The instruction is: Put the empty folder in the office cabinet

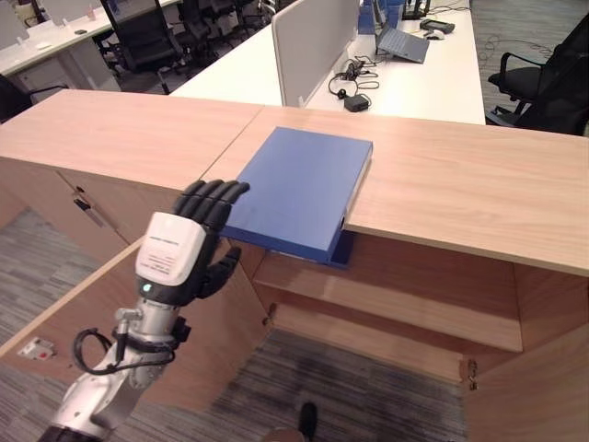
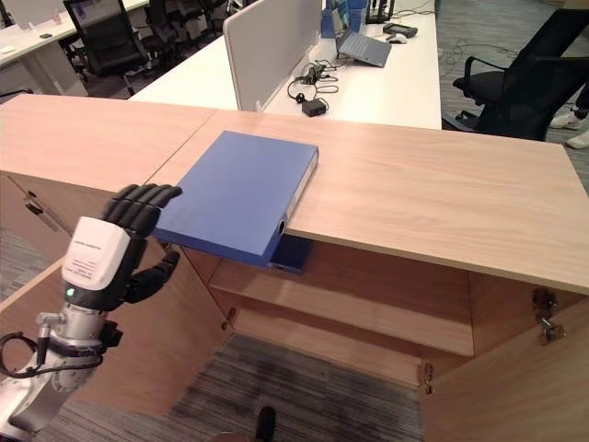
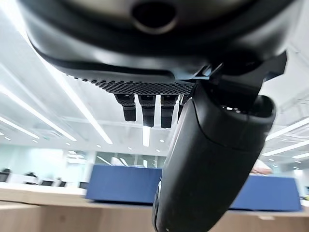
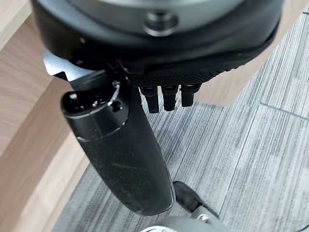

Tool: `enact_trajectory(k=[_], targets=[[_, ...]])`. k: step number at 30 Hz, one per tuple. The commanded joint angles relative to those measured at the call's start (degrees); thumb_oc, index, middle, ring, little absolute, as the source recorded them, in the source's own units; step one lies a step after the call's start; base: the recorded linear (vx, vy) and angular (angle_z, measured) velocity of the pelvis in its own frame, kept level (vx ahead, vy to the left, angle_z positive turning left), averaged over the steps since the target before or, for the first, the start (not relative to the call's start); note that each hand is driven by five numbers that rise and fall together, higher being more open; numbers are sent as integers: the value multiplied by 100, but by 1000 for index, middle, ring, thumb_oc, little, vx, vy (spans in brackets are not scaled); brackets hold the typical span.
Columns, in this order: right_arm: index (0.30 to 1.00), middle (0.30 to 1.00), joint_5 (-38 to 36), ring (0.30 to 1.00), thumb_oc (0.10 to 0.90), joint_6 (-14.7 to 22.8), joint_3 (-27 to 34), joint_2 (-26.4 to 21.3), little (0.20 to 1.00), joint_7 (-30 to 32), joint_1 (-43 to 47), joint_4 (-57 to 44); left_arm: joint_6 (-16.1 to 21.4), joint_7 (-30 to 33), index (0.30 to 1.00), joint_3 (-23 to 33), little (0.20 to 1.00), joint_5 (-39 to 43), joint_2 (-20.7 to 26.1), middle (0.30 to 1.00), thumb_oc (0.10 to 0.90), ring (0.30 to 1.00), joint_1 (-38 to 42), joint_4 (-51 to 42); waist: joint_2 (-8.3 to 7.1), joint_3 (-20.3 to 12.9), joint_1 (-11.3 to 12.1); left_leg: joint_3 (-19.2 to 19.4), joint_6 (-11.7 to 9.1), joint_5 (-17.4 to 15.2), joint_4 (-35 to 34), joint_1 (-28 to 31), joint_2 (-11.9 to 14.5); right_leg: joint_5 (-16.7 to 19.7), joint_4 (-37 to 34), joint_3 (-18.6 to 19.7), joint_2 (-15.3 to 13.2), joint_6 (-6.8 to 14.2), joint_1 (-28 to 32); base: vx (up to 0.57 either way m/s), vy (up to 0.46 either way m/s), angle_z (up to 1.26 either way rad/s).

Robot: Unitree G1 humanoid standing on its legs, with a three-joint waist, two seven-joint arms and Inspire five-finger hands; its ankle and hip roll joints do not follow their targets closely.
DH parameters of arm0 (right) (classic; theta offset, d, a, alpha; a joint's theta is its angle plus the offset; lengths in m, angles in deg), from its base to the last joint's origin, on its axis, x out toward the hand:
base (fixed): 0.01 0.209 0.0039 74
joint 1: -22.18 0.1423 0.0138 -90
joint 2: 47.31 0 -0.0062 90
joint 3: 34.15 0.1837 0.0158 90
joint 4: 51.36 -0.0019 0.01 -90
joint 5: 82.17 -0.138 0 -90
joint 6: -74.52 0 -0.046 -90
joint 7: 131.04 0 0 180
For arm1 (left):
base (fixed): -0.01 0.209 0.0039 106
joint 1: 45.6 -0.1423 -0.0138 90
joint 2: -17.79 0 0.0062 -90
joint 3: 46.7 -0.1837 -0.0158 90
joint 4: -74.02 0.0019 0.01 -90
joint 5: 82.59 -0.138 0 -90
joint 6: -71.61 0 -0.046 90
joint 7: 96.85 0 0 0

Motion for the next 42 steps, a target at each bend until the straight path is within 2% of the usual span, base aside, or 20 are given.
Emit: enact_trajectory(k=[1,9,21,42], targets=[[900,900,135,900,800,61,-87,-152,900,127,182,-40,71,159,900,352,900,61,201,900,800,900,616,-220,-167,-97,-68,-148,-407,-901,-8,624,395,-273,0,709,-341,415,-124,19,3,-30],[900,900,-59,900,800,2,130,-130,900,165,158,124,44,53,900,156,900,108,87,900,800,900,722,35,-154,-110,-173,56,-398,-959,-8,700,422,-234,0,836,-336,450,-162,11,4,-22],[900,900,-301,900,800,20,274,-111,900,96,92,122,-56,-237,900,-178,900,-75,214,900,800,900,857,433,-142,-156,-314,249,-362,-1111,-8,949,435,-270,0,1054,-338,457,-82,55,1,-8],[900,900,-327,900,800,70,99,-1,900,6,-4,-9,-307,-67,900,-186,900,-435,404,900,800,900,1391,544,-228,-266,-456,387,-344,-1198,-8,1073,437,-258,0,1173,-336,464,-37,9,-2,-3]])
